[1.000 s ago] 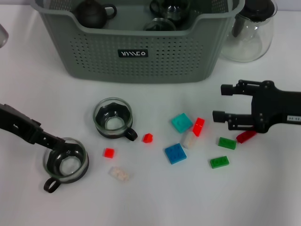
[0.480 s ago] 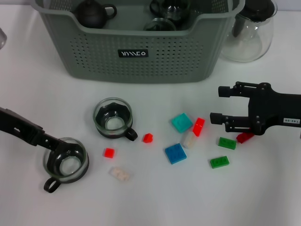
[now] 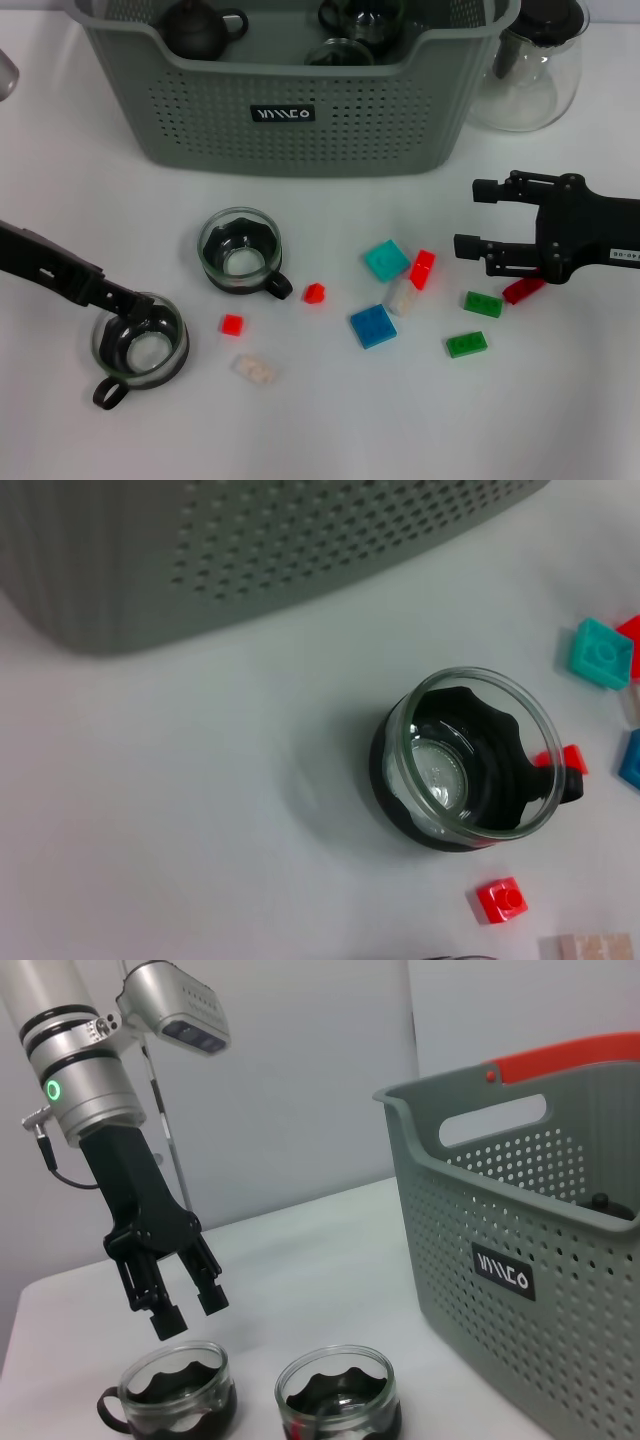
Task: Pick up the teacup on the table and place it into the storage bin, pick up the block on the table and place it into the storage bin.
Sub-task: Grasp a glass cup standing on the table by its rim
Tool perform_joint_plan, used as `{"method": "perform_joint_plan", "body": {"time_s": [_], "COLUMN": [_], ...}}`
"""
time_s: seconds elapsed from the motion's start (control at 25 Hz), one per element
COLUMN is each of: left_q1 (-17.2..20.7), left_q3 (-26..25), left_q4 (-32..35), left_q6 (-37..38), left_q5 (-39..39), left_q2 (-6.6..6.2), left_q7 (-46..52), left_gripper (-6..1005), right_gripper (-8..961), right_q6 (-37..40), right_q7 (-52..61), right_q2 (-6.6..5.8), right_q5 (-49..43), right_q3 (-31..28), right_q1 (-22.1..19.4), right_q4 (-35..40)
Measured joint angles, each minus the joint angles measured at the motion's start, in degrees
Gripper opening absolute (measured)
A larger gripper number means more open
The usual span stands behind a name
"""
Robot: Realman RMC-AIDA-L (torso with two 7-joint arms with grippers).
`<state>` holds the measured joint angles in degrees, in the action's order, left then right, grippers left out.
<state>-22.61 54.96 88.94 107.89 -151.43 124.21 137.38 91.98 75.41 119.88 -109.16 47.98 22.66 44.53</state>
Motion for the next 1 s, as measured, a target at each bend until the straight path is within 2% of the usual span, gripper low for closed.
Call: {"method": "perform_joint_plan", "body": {"time_s": [0.44,1.0], "left_q1": [0.4,0.8], "left_q3": [-4.4,-3.2], "left_q4": [0.5,-1.6], "left_q6": [-0.5,-2.3], "left_q5": [-0.5,-3.6], "left_q2": [-0.09,0.03], "left_q7": [-0.1,-4.5], "left_gripper": [855,833], "right_gripper": [797,796], "right_q6": [0.1,1.1], "right_q7": [0.0,2.6], "right_q2": [0.01,0.03], "right_q5": [0.0,0.3], "right_q3": [0.2,0.0], "right_q1": [0.8,1.3], "right_q4": [-2.3,-3.8]}}
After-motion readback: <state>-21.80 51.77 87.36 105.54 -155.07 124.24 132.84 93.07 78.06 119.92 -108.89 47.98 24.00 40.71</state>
